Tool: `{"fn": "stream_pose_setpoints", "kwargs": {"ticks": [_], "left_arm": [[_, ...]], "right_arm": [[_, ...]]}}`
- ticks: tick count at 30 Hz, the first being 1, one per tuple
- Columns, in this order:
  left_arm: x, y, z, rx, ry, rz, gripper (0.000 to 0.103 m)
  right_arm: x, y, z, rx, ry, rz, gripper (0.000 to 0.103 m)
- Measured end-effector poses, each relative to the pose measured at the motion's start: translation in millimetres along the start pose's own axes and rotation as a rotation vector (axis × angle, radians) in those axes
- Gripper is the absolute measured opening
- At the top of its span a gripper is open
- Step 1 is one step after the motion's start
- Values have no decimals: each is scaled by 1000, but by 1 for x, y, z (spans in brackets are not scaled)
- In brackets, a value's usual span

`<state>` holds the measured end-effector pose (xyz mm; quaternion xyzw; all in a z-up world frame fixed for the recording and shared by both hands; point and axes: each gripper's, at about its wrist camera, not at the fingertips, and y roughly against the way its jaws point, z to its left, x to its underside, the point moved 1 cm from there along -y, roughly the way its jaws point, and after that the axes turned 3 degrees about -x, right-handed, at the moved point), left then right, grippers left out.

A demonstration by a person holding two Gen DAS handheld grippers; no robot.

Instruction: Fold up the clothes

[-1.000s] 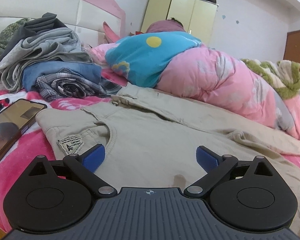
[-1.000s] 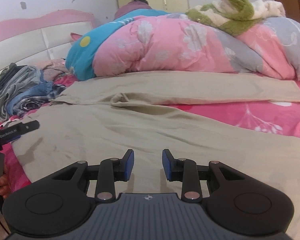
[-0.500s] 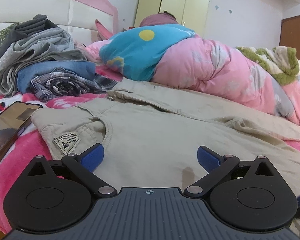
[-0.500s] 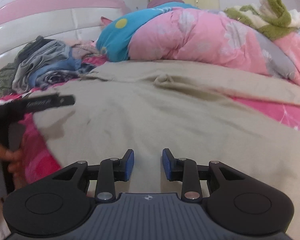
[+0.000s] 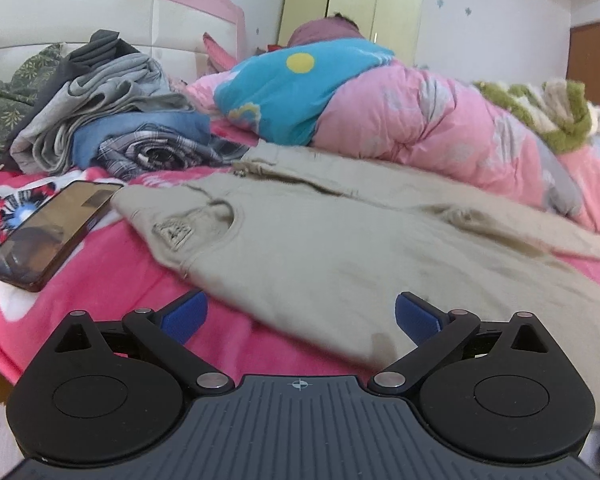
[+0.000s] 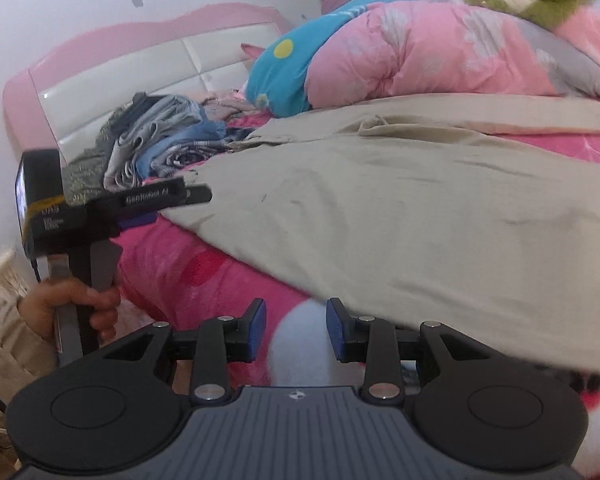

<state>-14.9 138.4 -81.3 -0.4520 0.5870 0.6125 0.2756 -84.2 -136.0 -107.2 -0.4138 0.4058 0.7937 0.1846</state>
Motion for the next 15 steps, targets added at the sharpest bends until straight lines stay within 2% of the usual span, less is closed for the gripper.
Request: {"fn": "stream_pose_setpoints", "kwargs": {"ticks": [3,9,13,14,15], "left_arm": [[2,2,-2,-17,-14,18,101],[8,0,-7,-20,-5,59,101],[12,-4,-13,-34,-30,68,103],[12,-6,-14,-37,-35,70,103],[12,-7,-15,-38,-35,70,103]], "right_arm": [[-1,18,-11,50,-31,-73,35],[-8,50,-71,148,-233,-168,35],[-7,74,-124,291,-340,-210,35],[-4,82,-142,320,-394,-216,34],[-1,93,-159,322,-455,-234,26]]}}
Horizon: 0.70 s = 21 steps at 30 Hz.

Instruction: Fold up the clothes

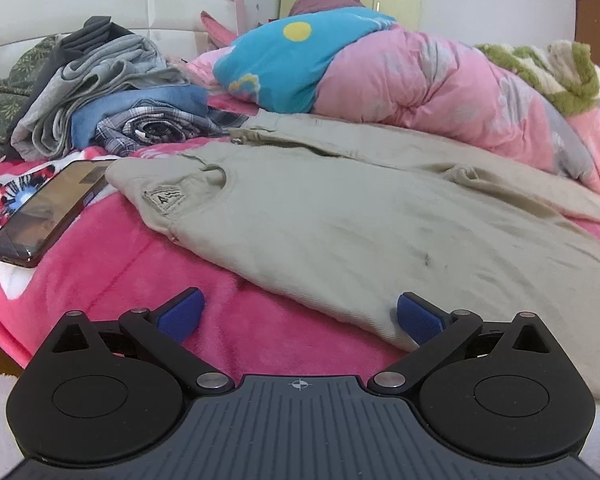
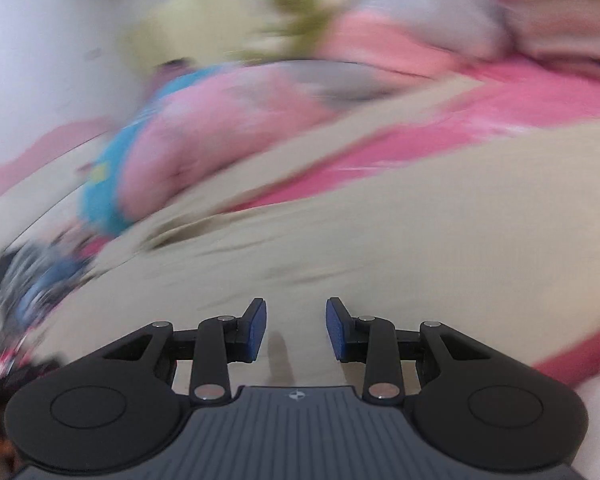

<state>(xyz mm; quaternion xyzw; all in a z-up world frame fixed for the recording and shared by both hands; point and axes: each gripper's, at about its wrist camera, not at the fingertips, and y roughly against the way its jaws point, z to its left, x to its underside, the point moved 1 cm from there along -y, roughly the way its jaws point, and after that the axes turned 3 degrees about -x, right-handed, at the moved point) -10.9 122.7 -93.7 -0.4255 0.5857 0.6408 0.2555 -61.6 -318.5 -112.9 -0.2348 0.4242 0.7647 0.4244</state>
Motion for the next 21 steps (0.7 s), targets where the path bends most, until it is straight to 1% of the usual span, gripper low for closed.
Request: {"fn": "stream_pose_setpoints", "kwargs": {"ticks": [2,3,4,6,8,9,10,11,12,13,15,16,19,21], "left_arm": [[-1,-1,0,1,5,-1,103],[-1,-2,0,2,9,-2,103],[-1,-2,0,4,13,-2,103],[-1,-4,1,7,17,-4,103],[-1,-5,1,10,19,-6,103],[-1,-5,1,11,18,-6,103],[-1,-5,1,13,19,-6,103],[-1,-5,2,15,19,-6,103],[-1,-5,2,17,19,-5,103],[-2,-4,2,19,20,-5,103],[-2,-4,2,19,20,-3,103],[-2,-3,2,19,20,-2,103],[-2,0,5,27,30,-2,103],[-2,2,8,36,45,-4,103]], "right_arm": [[-13,10,-36,23,-115,-23,25],[-19,19,-49,70,-140,-51,25],[-24,28,-62,122,-160,-79,25],[-33,49,-84,257,-175,-138,26],[-44,69,-106,418,-203,-182,28],[-49,79,-117,483,-237,-195,28],[-53,88,-128,525,-285,-208,28],[-56,96,-135,548,-321,-224,29],[-60,102,-136,573,-332,-242,29],[-64,105,-130,584,-316,-261,29],[-71,104,-115,539,-265,-278,29],[-74,97,-105,499,-237,-270,29],[-85,72,-93,410,-183,-206,29],[-94,51,-102,390,-188,-137,29]]}}
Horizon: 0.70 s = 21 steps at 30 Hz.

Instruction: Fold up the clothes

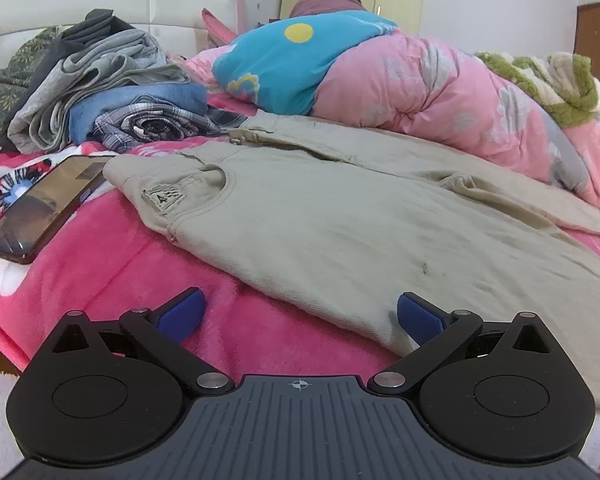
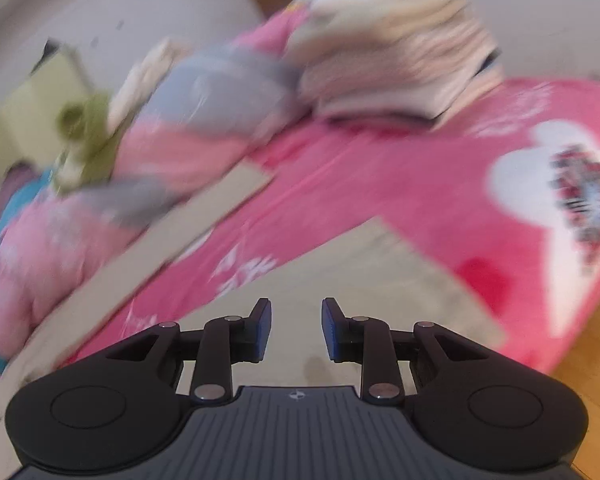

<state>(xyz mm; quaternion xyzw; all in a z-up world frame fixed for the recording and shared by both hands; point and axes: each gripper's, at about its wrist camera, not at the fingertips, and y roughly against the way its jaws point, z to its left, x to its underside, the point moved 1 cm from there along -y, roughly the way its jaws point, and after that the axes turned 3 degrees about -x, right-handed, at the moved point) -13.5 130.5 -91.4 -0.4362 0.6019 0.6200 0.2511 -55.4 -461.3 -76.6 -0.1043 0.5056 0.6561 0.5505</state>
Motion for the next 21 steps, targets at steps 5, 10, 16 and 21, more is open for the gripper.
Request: {"fn": "stream_pose_setpoints", "kwargs": {"ticks": [5,10,16,21], "left_arm": [[-1,3,10,16,24,-8,103],[-4,2,15,27,50,-14,103],[-5,9,21,31,79,-28,103],[-3,18,33,27,123,-48,100]], "right_arm": [[-17,-30,-24,241,0,5,26],[-2,5,23,229,147,-82,29],[61,9,148,-179,434,8,30],[142,-6,262,-540,645,155,28]]}}
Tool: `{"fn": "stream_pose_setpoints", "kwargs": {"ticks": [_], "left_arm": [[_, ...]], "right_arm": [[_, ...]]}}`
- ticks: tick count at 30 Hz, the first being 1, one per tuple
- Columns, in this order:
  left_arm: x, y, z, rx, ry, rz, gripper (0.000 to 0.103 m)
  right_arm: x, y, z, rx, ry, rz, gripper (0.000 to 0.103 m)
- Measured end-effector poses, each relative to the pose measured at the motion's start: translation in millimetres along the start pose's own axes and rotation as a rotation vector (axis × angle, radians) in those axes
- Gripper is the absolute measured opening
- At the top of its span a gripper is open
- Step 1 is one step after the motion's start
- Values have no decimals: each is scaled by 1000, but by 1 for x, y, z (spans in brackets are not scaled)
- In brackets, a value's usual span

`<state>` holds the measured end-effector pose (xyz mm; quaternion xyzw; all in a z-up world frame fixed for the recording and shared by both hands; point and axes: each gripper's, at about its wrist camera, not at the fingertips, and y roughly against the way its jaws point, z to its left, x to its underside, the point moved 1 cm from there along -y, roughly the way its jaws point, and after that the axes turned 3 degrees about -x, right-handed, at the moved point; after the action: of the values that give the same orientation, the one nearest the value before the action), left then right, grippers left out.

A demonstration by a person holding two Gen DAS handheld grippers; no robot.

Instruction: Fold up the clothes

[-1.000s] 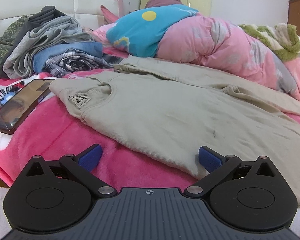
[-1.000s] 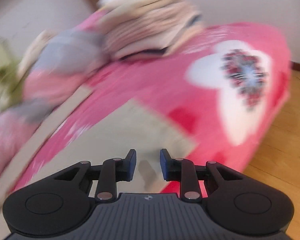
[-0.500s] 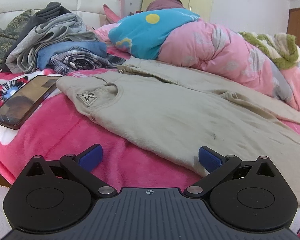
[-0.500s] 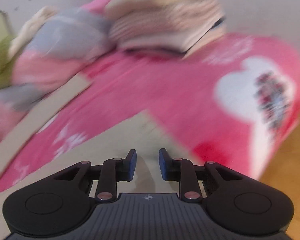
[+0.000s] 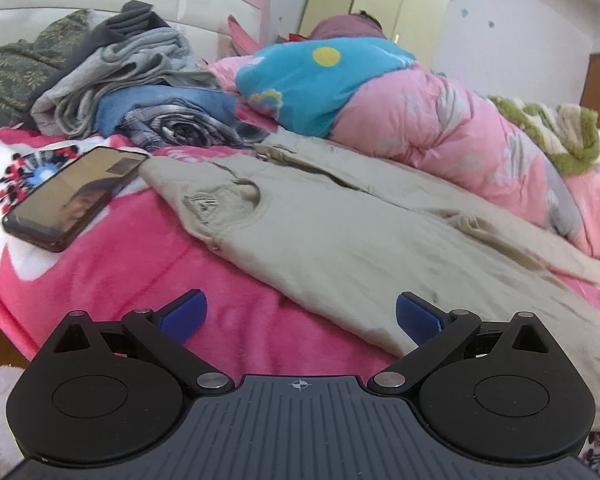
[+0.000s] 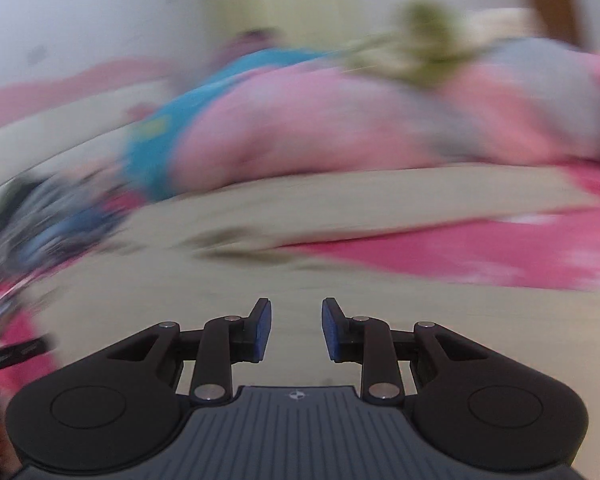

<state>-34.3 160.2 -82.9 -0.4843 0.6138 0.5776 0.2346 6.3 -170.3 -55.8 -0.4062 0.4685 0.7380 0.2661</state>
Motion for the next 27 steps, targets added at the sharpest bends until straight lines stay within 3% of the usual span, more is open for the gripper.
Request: {"fn": "stream_pose_setpoints", "kwargs": {"ticks": [2,4,8,11,15,19,23,27], "left_arm": [[0,4,6,4,12,-13,99],[0,6,11,10,24,-33,98],[-7,3,20,42,41,-79,92],[-11,-5,28,58,68,-90,80],[-11,-15,39,77,118,-72,74],[-8,-16,48,95,147,-78,73],[-5,-18,55,105,185,-89,71],[-5,-20,63,125,231,-98,71]], "right_arm": [[4,-28,43,-101,92,11,28],[8,-53,72,-144,167,29,27],[30,-91,93,-140,208,117,24],[53,-78,114,-189,260,126,23],[68,-52,139,-375,353,153,23],[50,-57,146,-339,398,90,23],[23,-101,135,-236,279,70,23],[40,-127,141,-282,227,123,24]]}}
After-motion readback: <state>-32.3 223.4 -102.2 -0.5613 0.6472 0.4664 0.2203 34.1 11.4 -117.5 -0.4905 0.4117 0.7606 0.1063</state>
